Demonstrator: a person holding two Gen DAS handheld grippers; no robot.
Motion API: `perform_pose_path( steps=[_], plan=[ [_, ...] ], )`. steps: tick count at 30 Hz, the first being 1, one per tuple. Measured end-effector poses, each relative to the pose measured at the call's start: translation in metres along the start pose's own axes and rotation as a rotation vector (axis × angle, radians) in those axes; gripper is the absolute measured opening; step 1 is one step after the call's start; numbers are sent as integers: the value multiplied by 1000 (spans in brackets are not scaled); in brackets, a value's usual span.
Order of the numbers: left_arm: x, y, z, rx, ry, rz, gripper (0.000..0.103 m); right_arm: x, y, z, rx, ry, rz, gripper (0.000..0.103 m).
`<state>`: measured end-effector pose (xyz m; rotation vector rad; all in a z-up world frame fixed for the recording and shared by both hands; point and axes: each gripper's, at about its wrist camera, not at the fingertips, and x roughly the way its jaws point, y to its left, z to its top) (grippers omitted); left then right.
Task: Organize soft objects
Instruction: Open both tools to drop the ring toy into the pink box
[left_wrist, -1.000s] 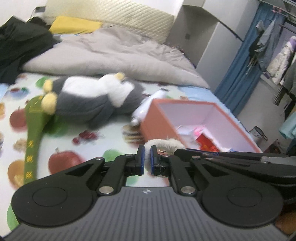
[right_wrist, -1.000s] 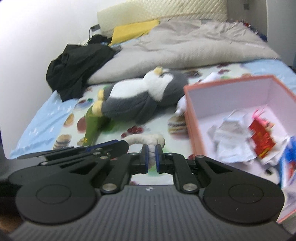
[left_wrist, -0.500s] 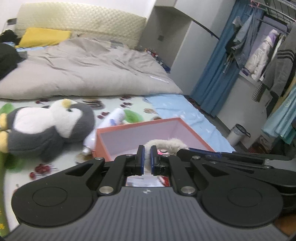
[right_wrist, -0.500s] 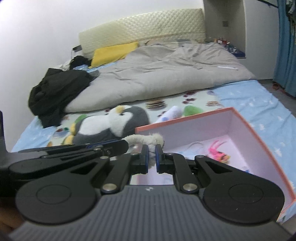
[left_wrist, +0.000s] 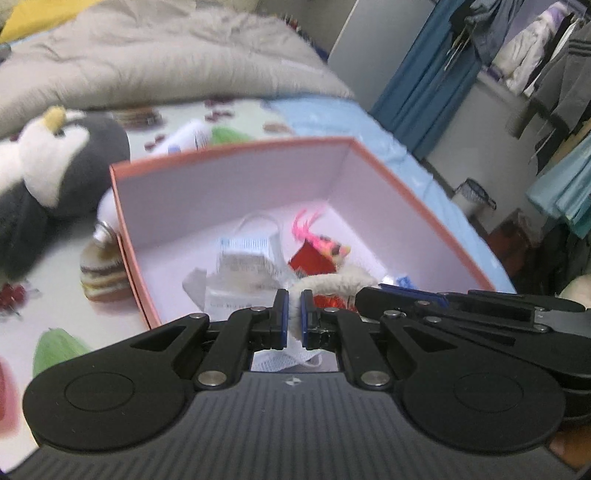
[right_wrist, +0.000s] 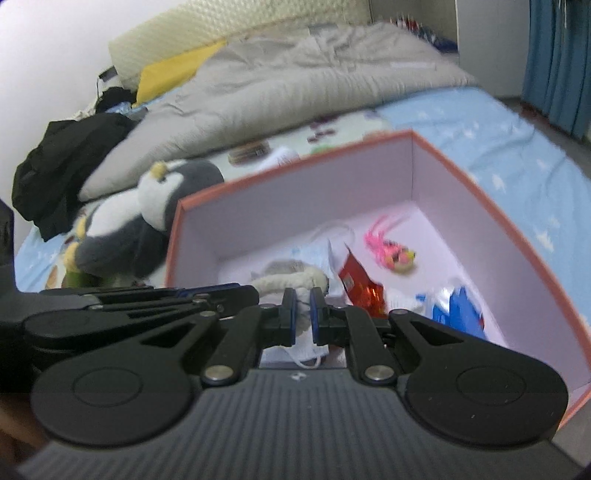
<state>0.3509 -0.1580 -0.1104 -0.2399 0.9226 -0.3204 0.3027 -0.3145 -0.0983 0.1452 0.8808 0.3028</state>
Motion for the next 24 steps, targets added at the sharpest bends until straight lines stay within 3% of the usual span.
perform_pose_path(
  steps=[10,12,13,14,17,24],
  plan=[
    [21,8,-6,-18,74,-7,9,20,-11,-6,49,73,2,16],
    [17,8,-5,-22,69,6,15,19,-14,-5,68,82,-7,24],
    [14,8,-4,-19,66,8,18,19,-15,-4,76,83,-8,35],
    [11,8,-4,-16,62,12,20,15,-16,-3,86,73,-9,40],
    [-2,5,-1,-5,42,22,36,3,-16,0,90,42,-18,41],
    [-52,-5,4,15,-40,18,37,-43,-6,8,71,-48,-40,41]
  ],
)
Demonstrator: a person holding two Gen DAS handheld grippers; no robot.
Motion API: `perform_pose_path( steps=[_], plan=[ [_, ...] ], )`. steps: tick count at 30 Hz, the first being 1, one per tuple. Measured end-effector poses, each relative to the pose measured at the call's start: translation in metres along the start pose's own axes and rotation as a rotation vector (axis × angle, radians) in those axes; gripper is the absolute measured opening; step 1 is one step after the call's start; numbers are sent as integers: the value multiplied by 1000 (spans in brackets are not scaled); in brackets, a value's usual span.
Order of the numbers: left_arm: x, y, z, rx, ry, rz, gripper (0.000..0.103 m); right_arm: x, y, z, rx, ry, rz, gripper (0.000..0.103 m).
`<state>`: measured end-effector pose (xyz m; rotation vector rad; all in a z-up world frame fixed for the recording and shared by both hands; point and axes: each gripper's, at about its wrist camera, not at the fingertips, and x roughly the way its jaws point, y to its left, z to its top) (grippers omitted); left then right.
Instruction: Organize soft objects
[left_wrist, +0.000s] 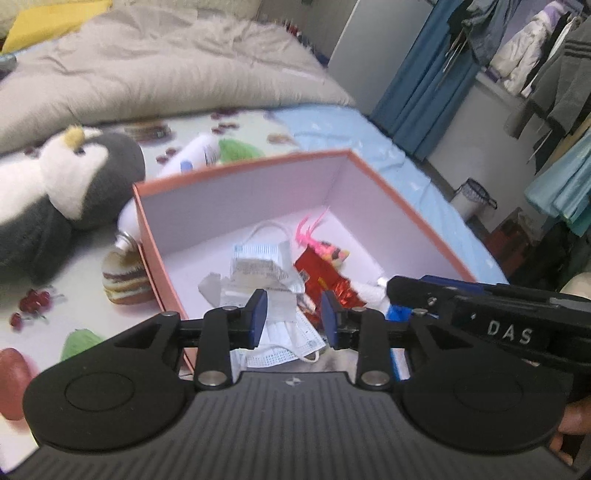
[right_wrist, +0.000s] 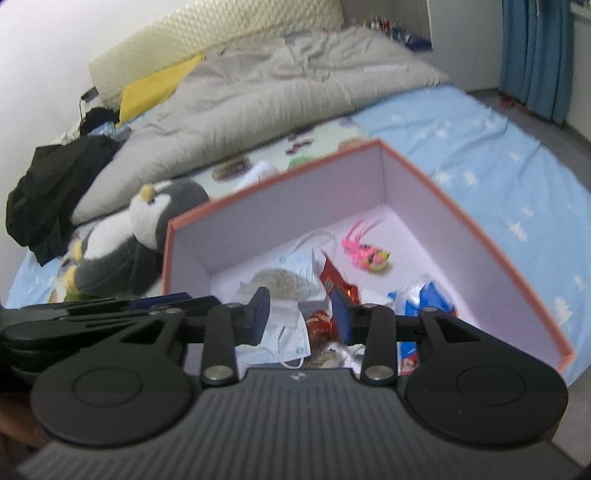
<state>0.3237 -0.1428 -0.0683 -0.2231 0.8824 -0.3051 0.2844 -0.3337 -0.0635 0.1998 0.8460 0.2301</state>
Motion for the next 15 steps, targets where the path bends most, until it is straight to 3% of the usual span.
perform_pose_path(
  steps=[7,15],
  plan=[
    [-69,-8,6,41,-95,-2,37,-60,17,4,-17,-113,-23,40],
    [-143,-14,-11,90,-185,-10,41,-119,41,-18,-25,-209,-51,40]
  ],
)
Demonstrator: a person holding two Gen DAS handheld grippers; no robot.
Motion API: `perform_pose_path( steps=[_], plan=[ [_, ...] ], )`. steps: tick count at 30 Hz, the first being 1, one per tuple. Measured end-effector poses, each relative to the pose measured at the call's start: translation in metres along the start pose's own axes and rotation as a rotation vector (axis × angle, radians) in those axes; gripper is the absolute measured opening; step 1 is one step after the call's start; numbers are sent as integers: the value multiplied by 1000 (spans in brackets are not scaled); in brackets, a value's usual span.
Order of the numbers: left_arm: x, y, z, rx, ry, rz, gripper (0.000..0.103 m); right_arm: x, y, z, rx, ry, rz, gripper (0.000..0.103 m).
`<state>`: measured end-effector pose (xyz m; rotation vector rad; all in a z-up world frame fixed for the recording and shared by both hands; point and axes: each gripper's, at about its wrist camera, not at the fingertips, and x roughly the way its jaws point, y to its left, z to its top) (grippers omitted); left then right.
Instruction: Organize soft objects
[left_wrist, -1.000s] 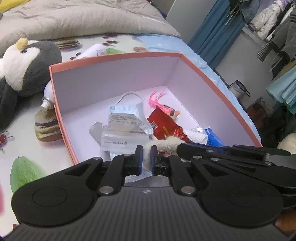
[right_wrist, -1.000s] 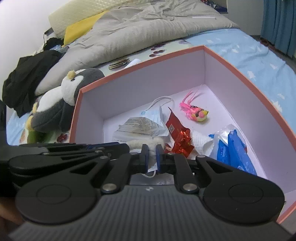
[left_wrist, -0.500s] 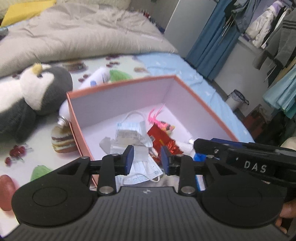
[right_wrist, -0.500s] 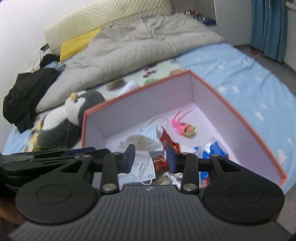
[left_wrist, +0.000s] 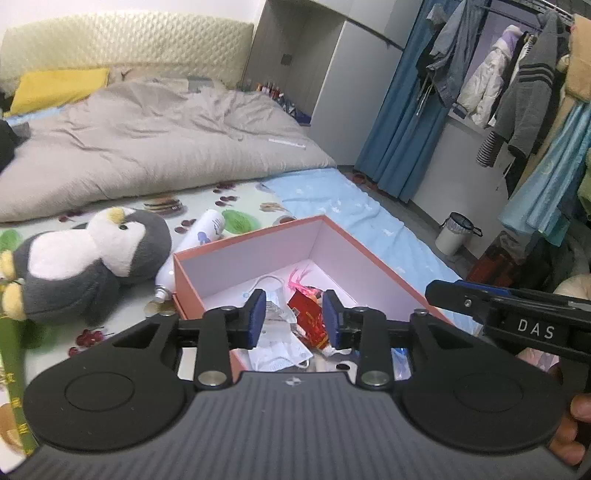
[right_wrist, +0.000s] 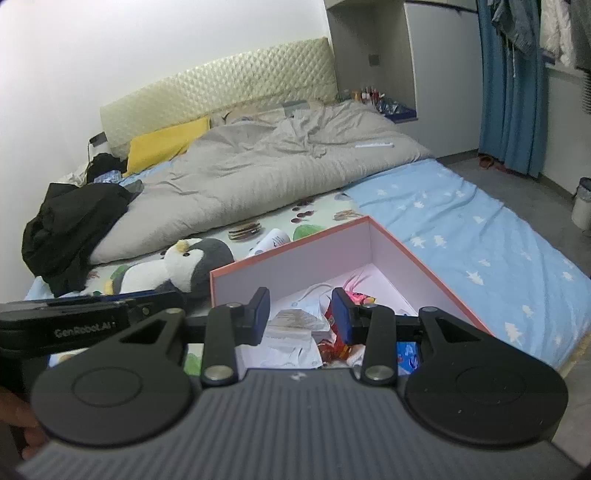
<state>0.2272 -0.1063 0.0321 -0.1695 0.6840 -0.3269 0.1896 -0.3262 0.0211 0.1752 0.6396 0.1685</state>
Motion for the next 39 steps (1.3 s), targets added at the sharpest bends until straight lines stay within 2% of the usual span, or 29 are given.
perform_pose_path(
  steps=[9,15,21,39],
  plan=[
    [-66,-11,-33,14,-39,-28,45,-54,20,-30,-8,-46,-21,40],
    [-95,-15,-62,34,-49,-21,45,-76,32,-56,-30,-56,-35,40],
    [-96,-4,-80,12,-16,-8,45,-77,36,-75,-28,-57,-42,40],
    [-87,-13,-88,30,-27,-9,45,-78,25,-96,-42,-65,-69,40]
  ],
)
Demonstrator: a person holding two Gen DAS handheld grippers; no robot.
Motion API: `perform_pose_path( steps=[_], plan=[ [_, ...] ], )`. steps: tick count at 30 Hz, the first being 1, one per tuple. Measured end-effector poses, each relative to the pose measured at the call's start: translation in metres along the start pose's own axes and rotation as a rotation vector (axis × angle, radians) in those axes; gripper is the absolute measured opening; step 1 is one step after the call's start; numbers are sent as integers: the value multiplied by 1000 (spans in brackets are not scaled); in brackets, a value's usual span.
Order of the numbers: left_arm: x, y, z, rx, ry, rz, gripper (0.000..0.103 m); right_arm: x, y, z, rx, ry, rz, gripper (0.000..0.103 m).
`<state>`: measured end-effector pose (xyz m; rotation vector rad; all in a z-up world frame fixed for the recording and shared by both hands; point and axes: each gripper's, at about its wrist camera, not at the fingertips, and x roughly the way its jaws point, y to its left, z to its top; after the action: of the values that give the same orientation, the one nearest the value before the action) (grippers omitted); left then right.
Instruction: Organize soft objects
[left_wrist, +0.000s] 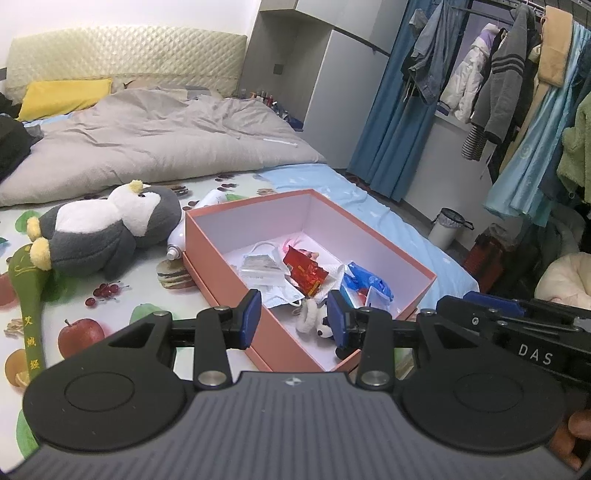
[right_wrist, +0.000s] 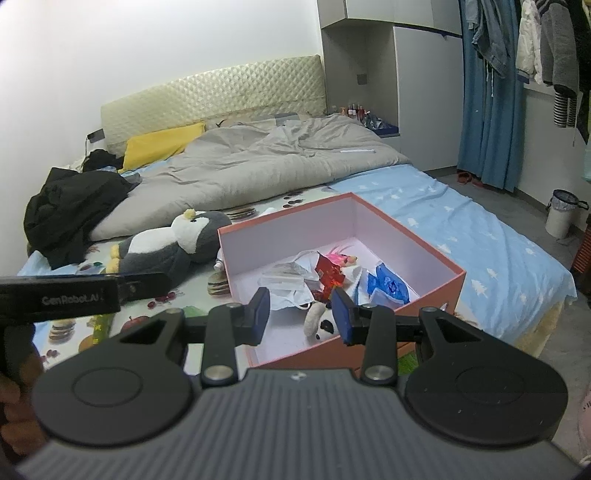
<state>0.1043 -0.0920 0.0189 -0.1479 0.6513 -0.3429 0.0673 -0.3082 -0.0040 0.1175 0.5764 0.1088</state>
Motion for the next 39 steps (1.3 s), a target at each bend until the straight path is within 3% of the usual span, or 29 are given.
perform_pose_path(
  steps=[6,7,8,10,11,19,39],
  plan=[
    [4,0,0,10,9,0,45,3,-5,-3,6,10,-10,41],
    [4,0,0,9,8,-1,45,4,-5,-3,-1,10,-23,49],
    [5,0,1,7,10,-1,52,4,-6,-3,-5,11,-37,68],
    [7,1,2,5,11,2,87,4,-10,-2,11,2,-38,92],
    [7,1,2,7,5,6,92,3,-13,-3,23,-5,-36,96],
    [14,5,2,9,27,38,102,6,-20,-5,14,1,-85,97],
    [16,6,1,8,53,78,103,6,-19,-7,-2,-2,-115,98]
  ],
)
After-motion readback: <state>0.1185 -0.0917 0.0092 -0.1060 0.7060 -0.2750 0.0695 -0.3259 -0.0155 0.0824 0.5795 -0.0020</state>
